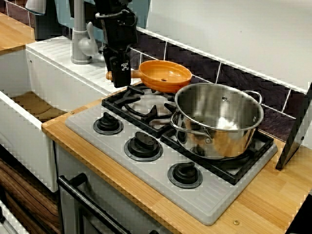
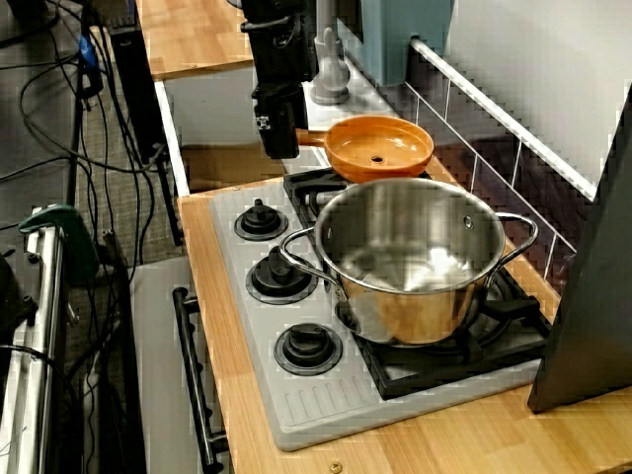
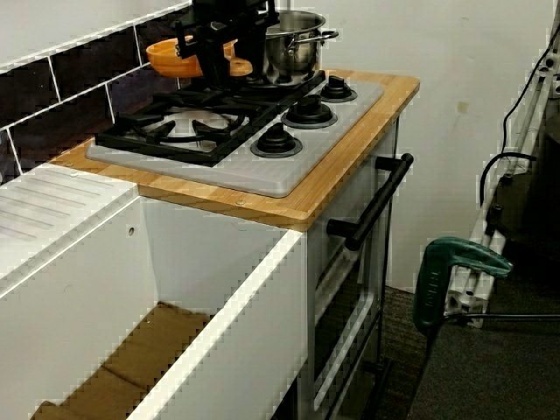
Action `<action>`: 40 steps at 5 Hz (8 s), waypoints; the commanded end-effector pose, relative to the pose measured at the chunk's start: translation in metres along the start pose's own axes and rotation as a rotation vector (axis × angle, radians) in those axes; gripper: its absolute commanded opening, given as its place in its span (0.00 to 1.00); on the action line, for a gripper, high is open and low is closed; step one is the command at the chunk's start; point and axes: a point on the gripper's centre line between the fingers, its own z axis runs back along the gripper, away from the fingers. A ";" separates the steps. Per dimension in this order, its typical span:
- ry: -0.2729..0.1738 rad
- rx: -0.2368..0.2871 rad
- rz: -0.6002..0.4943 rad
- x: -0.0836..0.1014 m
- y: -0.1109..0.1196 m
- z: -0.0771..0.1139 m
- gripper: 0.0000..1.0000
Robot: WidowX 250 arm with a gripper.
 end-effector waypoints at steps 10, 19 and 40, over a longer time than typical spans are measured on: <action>-0.058 -0.100 0.262 0.035 0.016 0.015 1.00; -0.023 -0.114 0.203 0.024 0.028 -0.006 0.00; -0.106 -0.088 0.172 0.022 0.023 0.014 0.00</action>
